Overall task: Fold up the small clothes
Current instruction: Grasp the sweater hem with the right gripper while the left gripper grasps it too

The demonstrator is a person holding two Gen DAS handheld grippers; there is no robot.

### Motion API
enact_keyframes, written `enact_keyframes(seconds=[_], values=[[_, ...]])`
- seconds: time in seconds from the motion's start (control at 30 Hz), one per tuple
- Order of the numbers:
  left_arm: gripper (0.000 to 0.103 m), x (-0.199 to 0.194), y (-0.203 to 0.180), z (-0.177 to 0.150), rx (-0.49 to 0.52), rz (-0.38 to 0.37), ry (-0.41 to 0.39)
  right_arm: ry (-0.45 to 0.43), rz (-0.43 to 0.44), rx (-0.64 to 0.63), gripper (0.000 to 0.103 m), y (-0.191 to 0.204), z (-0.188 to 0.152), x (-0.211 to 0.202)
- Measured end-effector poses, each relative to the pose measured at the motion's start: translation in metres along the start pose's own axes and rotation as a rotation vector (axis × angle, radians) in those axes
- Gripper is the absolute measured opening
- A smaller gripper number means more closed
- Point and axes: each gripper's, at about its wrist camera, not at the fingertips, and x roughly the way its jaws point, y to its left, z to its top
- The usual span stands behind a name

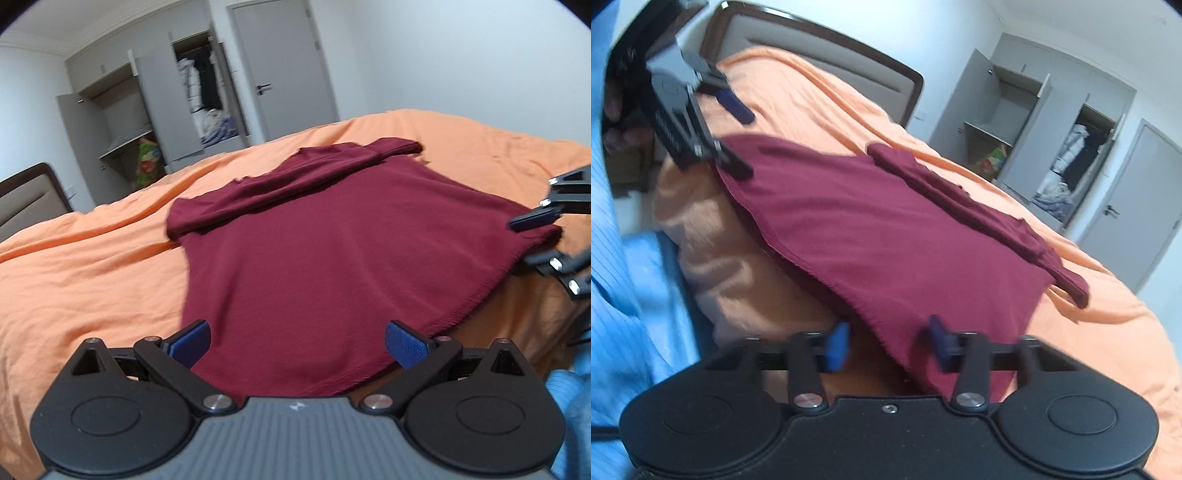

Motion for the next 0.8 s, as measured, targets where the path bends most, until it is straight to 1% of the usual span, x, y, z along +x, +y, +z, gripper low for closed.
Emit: enact_keyframes(seconds=[0.07, 0.13, 0.17, 0.2, 0.27, 0.33, 0.43, 0.47, 0.5, 0.57, 0.6, 0.67, 0.7, 0.77, 0.8], values=[[0.102, 0.000, -0.008, -0.001, 0.020, -0.034, -0.013, -0.020, 0.033, 0.005, 0.024, -0.004, 0.004, -0.003], [0.102, 0.000, -0.019, -0.002, 0.052, -0.053, -0.029, -0.032, 0.054, 0.018, 0.020, -0.008, 0.009, -0.004], [0.103, 0.001, -0.024, -0.003, 0.070, -0.056, -0.037, -0.034, 0.063, 0.034, 0.015, -0.012, 0.012, -0.004], [0.103, 0.002, -0.029, -0.004, 0.088, -0.056, -0.045, -0.040, 0.071, 0.054, 0.013, -0.017, 0.014, -0.004], [0.102, 0.005, -0.040, -0.005, 0.127, -0.053, -0.050, -0.053, 0.081, 0.094, 0.011, -0.026, 0.020, -0.004], [0.102, 0.009, -0.050, -0.007, 0.159, -0.035, -0.046, -0.070, 0.088, 0.132, 0.009, -0.035, 0.024, -0.005], [0.102, 0.015, -0.055, -0.008, 0.180, -0.002, -0.029, -0.087, 0.090, 0.161, 0.008, -0.043, 0.029, -0.005], [0.101, 0.016, -0.054, -0.009, 0.184, 0.008, -0.026, -0.090, 0.091, 0.172, 0.007, -0.045, 0.030, -0.005], [0.099, 0.017, -0.053, -0.009, 0.190, 0.016, -0.026, -0.093, 0.091, 0.183, 0.007, -0.047, 0.031, -0.005], [0.085, 0.018, -0.048, -0.007, 0.188, 0.041, -0.017, -0.099, 0.090, 0.198, 0.007, -0.050, 0.032, -0.005], [0.082, 0.018, -0.044, -0.006, 0.177, 0.060, -0.011, -0.101, 0.088, 0.201, 0.007, -0.052, 0.032, -0.005], [0.074, 0.017, -0.032, -0.004, 0.140, 0.093, -0.004, -0.102, 0.083, 0.208, 0.007, -0.053, 0.031, -0.005], [0.072, 0.016, -0.024, -0.003, 0.115, 0.107, -0.004, -0.101, 0.082, 0.212, 0.007, -0.054, 0.031, -0.005], [0.062, 0.014, -0.009, -0.002, 0.076, 0.125, -0.003, -0.097, 0.082, 0.222, 0.007, -0.053, 0.029, -0.005], [0.060, 0.014, -0.002, -0.002, 0.058, 0.132, 0.002, -0.093, 0.085, 0.226, 0.007, -0.053, 0.028, -0.005]])
